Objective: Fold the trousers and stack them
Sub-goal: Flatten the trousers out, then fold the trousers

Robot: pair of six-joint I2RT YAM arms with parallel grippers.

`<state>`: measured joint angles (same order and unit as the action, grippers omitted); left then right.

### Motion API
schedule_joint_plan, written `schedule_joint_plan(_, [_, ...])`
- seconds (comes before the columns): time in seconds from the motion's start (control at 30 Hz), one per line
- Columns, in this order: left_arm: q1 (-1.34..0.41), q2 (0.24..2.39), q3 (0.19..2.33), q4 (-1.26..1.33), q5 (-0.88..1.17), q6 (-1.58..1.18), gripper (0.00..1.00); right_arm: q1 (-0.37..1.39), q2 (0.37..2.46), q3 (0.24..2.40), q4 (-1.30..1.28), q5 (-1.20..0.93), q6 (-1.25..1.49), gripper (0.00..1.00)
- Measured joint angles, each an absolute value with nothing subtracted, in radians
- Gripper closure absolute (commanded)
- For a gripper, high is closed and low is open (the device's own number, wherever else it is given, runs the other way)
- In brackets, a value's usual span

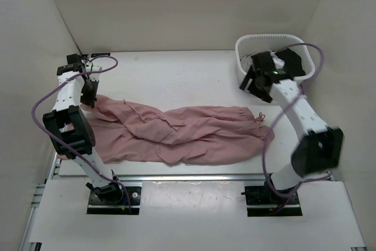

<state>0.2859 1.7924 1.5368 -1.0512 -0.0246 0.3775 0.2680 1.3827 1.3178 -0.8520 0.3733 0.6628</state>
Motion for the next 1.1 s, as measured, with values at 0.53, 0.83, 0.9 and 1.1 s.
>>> schedule_joint_plan(0.53, [0.309, 1.792, 1.588, -1.054, -0.052, 0.371, 0.86, 0.432, 2.038, 1.633, -0.869, 0.287, 0.747, 0.05])
schedule_joint_plan(0.83, [0.363, 1.792, 1.617, -1.07, -0.076, 0.376, 0.86, 0.393, 2.102, 1.562, -0.85, 0.169, 0.81, 0.71])
schedule_joint_plan(0.9, [0.374, 1.792, 1.629, -1.076, -0.076, 0.381, 0.86, 0.38, 2.099, 1.559, -0.857, 0.16, 0.809, 1.0])
schedule_joint_plan(1.1, [0.427, 1.806, 1.782, -1.097, -0.086, 0.408, 0.86, 0.375, 2.029, 1.509, -0.836, 0.211, 0.815, 1.0])
